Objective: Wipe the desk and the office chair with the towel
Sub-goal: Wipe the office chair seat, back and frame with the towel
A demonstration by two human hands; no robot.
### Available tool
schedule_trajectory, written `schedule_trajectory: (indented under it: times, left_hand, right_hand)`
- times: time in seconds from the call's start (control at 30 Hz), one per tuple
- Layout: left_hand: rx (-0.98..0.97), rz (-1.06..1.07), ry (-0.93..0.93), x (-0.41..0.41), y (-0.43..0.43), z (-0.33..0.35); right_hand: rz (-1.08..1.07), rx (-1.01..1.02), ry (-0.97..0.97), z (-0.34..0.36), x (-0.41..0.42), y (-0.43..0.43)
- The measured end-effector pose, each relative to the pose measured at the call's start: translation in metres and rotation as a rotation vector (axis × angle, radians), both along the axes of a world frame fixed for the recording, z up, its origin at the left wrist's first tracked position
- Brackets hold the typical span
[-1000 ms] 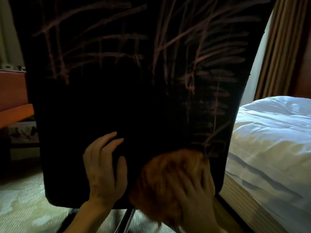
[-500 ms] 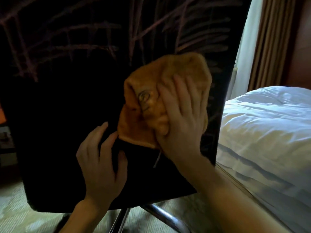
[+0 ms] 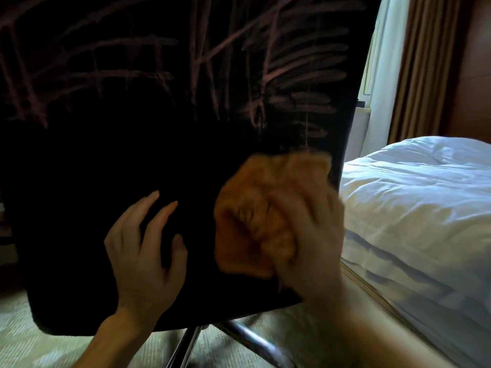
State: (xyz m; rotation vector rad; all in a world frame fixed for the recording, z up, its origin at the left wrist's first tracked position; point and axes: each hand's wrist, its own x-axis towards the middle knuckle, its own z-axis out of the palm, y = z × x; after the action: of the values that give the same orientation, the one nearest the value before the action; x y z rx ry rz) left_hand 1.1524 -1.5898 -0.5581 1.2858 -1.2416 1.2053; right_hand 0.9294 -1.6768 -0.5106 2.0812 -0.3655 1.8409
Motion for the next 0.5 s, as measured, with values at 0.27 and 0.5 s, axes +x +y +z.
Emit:
schedule_trajectory:
  times: [0.27, 0.5]
  left_hand:
    - [0.020, -0.018, -0.031, 0.000, 0.004, 0.004]
    - [0.007, -0.025, -0.071, 0.008, 0.003, 0.001]
  right_hand:
    - [-0.192, -0.024, -0.125, 0.089, -0.002, -0.046]
    - [-0.176, 0.254, 0.056, -0.123, -0.026, -0.039]
